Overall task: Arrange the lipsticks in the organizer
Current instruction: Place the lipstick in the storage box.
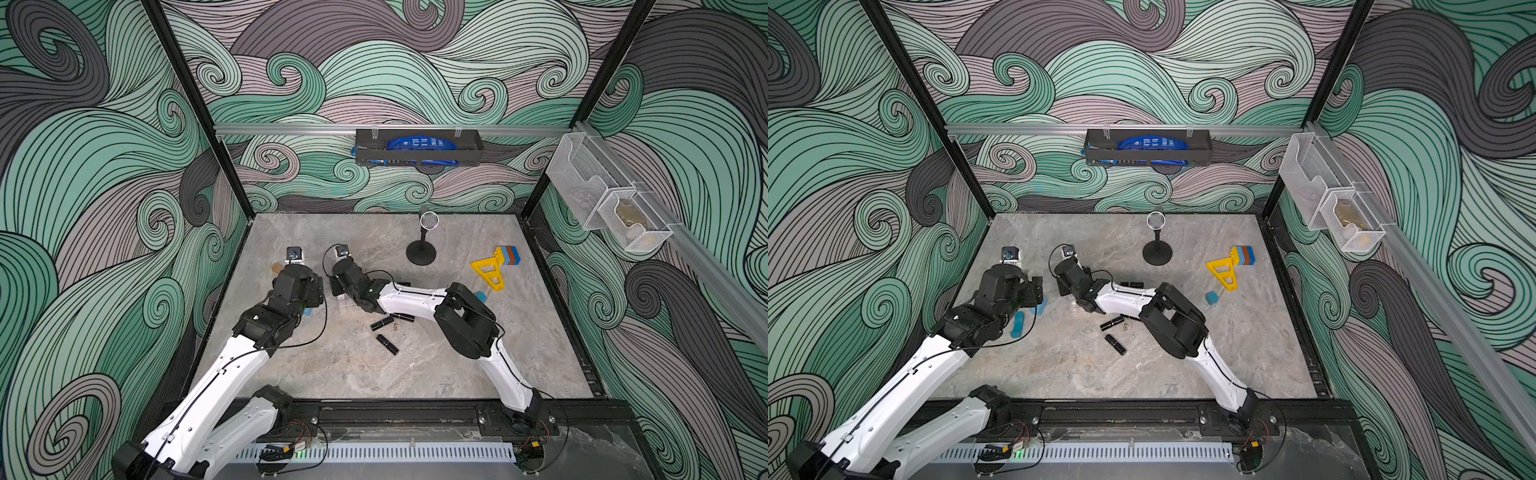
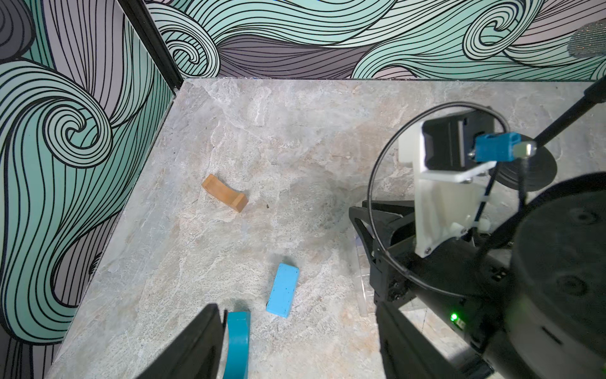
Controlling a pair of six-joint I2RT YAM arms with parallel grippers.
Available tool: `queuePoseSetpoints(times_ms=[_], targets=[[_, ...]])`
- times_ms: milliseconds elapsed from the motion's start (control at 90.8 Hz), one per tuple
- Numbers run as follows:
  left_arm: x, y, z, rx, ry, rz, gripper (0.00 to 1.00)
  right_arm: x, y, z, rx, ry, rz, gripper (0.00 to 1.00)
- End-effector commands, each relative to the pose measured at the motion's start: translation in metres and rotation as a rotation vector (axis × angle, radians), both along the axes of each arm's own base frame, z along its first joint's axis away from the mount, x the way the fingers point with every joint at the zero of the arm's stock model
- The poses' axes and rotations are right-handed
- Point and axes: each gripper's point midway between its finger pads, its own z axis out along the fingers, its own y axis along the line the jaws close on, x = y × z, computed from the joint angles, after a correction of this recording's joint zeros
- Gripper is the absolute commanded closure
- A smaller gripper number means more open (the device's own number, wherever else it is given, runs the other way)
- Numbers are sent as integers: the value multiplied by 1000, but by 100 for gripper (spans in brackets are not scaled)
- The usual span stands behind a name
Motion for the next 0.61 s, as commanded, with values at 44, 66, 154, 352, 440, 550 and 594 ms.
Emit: queuePoseSetpoints(times_ms=[44, 66, 154, 352, 440, 550, 594], targets=[[0, 2, 8, -30, -36, 11, 26, 2, 5, 11, 3, -6, -2, 76], [0, 2, 8, -31, -35, 12, 26, 2, 5, 11, 5, -1, 1, 73], [0, 2, 8, -32, -36, 11, 26, 1, 7, 18, 19, 10, 12, 66], [0, 4, 11, -26, -47, 14, 26, -4, 9, 56, 87, 17, 46, 56], [-1, 5, 18, -16, -60, 10, 26, -6, 3, 82, 144, 21, 53, 52], [-3, 4, 27, 1, -78, -17, 26, -11, -10, 110, 199, 15, 54, 51], [-4, 4, 29, -1, -79, -22, 26, -13, -18, 119, 216, 17, 49, 50]])
